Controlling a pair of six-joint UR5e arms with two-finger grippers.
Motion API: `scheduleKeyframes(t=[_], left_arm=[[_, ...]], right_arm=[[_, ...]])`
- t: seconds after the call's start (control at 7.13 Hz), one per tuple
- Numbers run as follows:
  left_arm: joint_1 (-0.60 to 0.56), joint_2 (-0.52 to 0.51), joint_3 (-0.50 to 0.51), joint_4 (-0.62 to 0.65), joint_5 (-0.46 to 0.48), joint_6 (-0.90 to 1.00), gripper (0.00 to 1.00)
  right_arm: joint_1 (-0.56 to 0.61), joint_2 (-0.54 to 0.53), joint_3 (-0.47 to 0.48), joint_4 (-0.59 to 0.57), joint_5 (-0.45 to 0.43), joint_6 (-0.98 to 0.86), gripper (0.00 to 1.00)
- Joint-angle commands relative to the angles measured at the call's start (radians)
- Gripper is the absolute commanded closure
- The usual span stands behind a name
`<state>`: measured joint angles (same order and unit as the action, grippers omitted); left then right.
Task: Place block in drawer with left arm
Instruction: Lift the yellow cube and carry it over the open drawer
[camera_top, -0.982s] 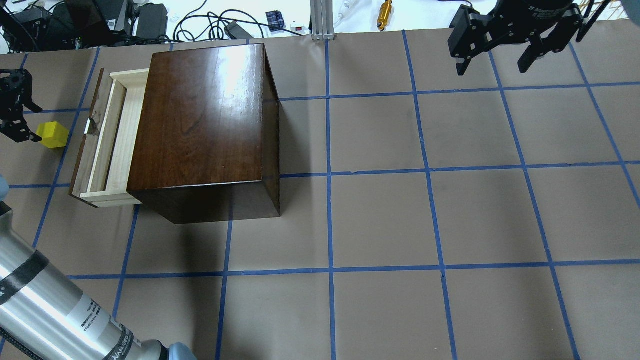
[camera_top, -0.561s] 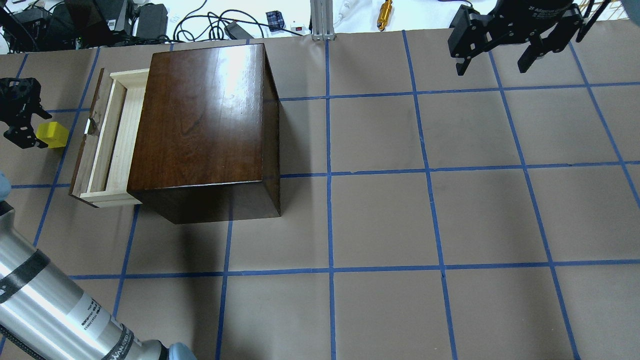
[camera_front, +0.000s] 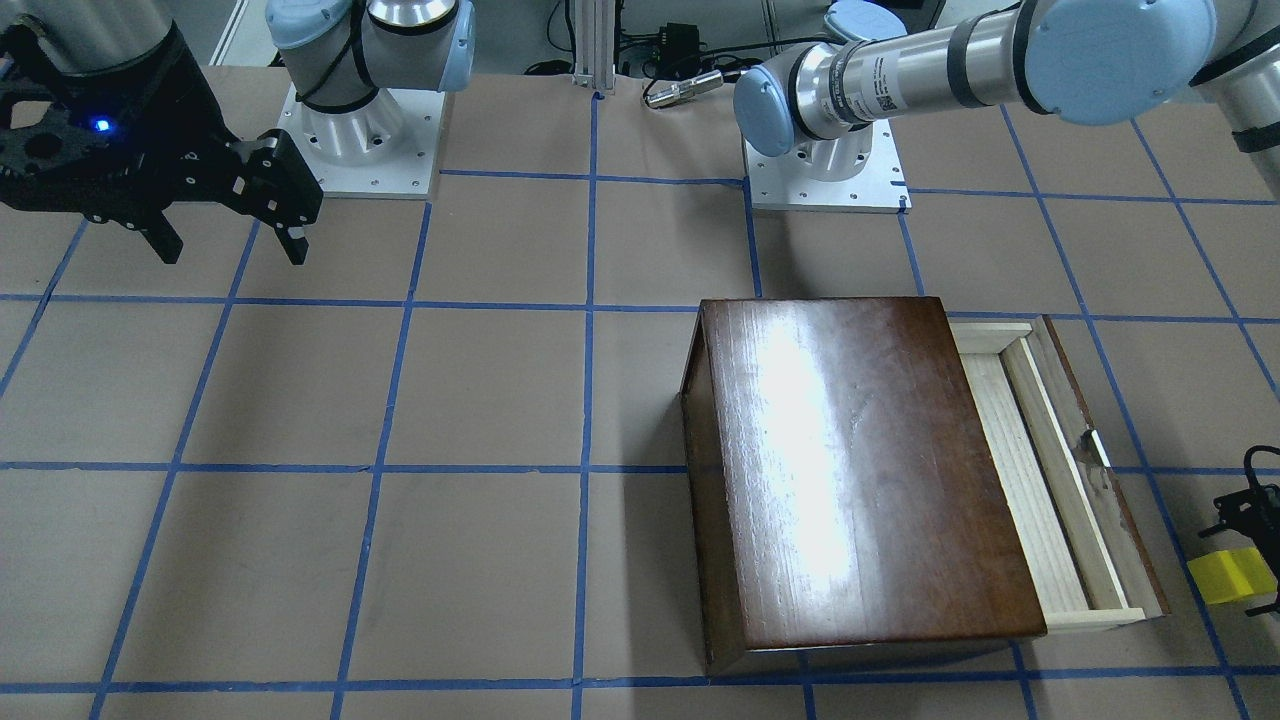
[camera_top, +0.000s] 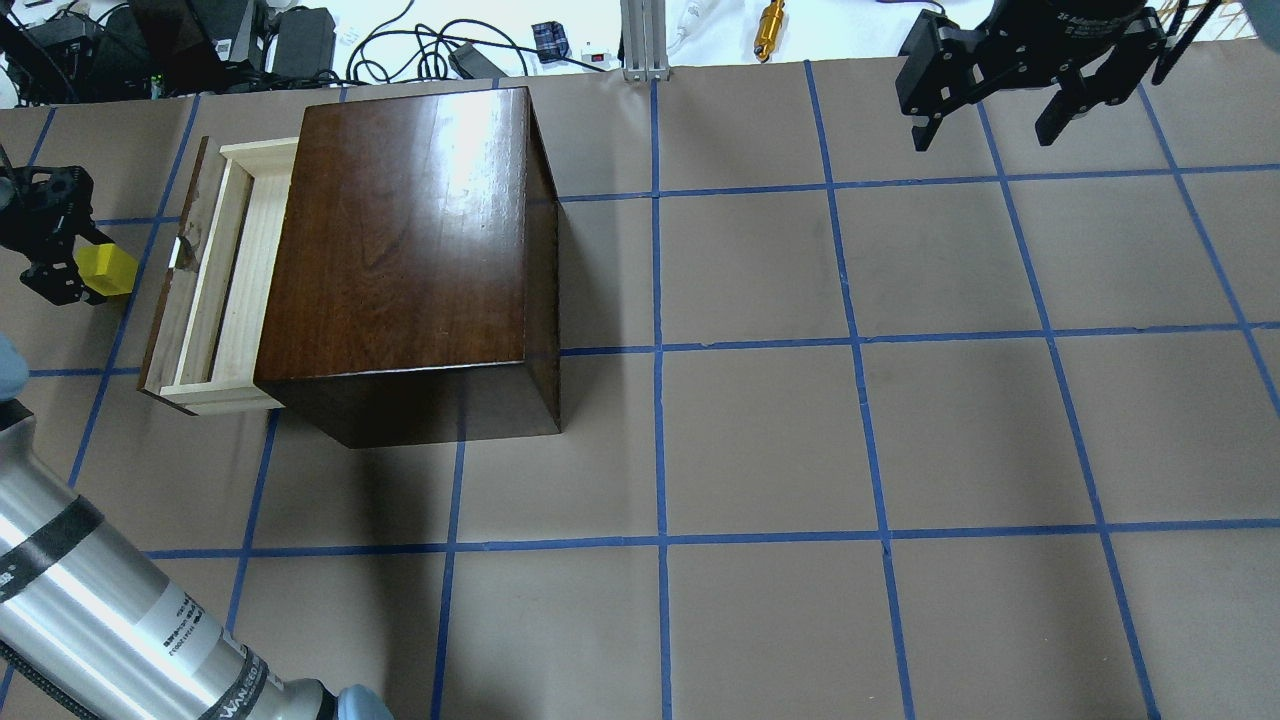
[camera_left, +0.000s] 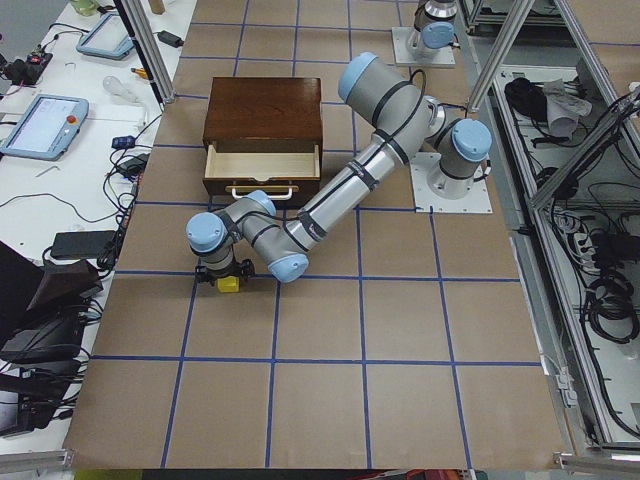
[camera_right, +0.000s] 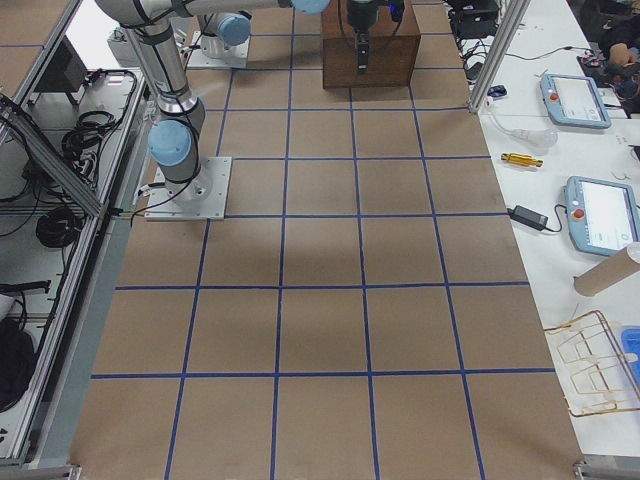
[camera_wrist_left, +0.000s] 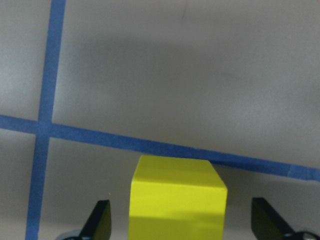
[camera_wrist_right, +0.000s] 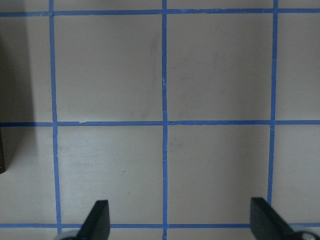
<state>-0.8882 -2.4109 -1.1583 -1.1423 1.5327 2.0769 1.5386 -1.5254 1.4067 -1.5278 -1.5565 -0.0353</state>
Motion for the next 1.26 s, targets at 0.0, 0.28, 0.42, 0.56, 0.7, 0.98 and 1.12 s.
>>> scheduleKeyframes(t=[0.0, 0.28, 0.42, 0.56, 0.7, 0.98, 1.12], left_arm=[[0.0, -0.005, 0.0, 0.003, -0.002, 0.005, 0.02], [0.0, -0.007, 0.0, 0.006, -0.026, 0.012, 0.26], [0.0, -0.005, 0.0, 0.009, -0.035, 0.028, 0.57], [0.0, -0.007, 0.0, 0.007, -0.037, 0.055, 0.8], [0.0, -0.005, 0.0, 0.009, -0.037, 0.058, 0.86], [0.0, -0.005, 0.002, 0.007, -0.037, 0.061, 1.0], [0.0, -0.005, 0.002, 0.007, -0.037, 0.063, 1.0]], right_arm=[[0.0, 0.001, 0.0, 0.0, 0.0, 0.0, 0.0], [-0.002, -0.001, 0.0, 0.0, -0.001, 0.0, 0.0], [0.0, -0.001, 0.0, 0.0, 0.001, 0.0, 0.0], [0.0, -0.001, 0.0, 0.0, 0.001, 0.0, 0.0], [-0.002, 0.001, 0.0, 0.0, 0.0, 0.0, 0.0], [0.0, 0.001, 0.0, 0.0, -0.001, 0.0, 0.0], [-0.002, -0.001, 0.0, 0.0, -0.001, 0.0, 0.0]])
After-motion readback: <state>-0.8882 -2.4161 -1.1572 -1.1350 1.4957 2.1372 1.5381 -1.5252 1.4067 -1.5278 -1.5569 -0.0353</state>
